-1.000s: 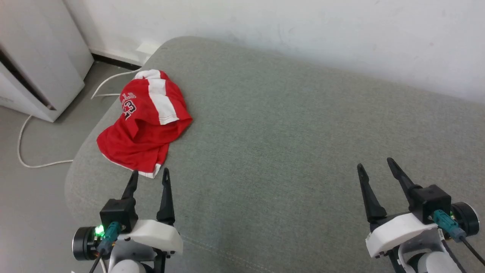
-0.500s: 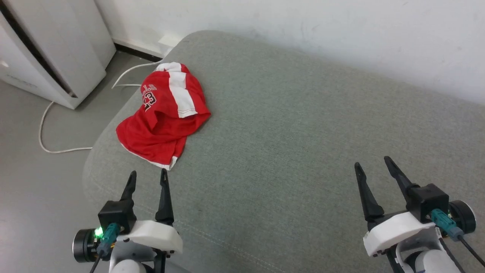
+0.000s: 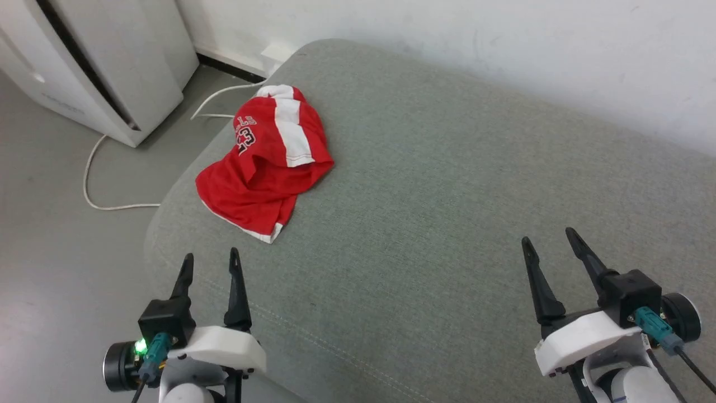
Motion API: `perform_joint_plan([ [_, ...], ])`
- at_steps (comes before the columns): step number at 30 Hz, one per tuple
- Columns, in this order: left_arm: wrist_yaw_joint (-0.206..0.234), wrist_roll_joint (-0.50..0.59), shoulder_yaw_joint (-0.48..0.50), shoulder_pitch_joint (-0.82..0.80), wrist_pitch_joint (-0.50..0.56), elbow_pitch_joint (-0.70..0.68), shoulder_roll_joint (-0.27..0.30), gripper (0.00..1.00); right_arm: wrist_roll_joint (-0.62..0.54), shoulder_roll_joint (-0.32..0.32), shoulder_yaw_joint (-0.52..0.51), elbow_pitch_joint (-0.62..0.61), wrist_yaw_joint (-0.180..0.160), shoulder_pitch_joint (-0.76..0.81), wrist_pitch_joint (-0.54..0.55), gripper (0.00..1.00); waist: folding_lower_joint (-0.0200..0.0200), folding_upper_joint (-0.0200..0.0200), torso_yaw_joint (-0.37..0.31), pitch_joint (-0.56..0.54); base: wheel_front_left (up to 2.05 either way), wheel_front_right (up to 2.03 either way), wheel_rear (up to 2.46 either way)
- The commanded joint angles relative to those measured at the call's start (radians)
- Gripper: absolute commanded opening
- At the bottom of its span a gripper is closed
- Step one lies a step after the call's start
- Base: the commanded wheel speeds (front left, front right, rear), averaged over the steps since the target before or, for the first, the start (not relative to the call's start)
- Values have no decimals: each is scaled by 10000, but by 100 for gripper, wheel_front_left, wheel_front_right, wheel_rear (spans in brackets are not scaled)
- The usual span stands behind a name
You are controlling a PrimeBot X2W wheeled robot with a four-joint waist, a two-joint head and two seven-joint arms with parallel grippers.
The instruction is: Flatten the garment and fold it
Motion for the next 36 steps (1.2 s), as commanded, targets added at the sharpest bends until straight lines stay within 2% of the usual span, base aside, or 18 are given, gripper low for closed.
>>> perform_joint_plan([
  [1, 113, -102, 34, -169, -111, 59, 40, 100, 61, 28, -15, 26, -17, -149, -101, 100, 0, 0, 120, 8, 0, 0, 0],
  [19, 299, -437, 126, -247, -466, 150, 105, 100, 82, 33, -101, -10, -20, -222, -264, 100, 0, 0, 1099, 261, 0, 0, 0],
  [24, -45, -684, -45, -712, -542, 463, 97, 100, -69, 34, -417, -202, -21, -251, -178, 100, 0, 0, 1463, 694, 0, 0, 0],
  [28, -546, -1152, -100, -1993, -324, 1153, 88, 100, -456, 34, -462, -650, -21, -472, 115, 100, 0, 0, 1410, 1541, 0, 0, 0],
  [36, -1484, -2484, 433, -5876, 702, 3443, 326, 100, -1276, -83, 1, -1718, -21, -1616, 889, 100, 0, 0, 291, 4061, 0, 0, 0],
])
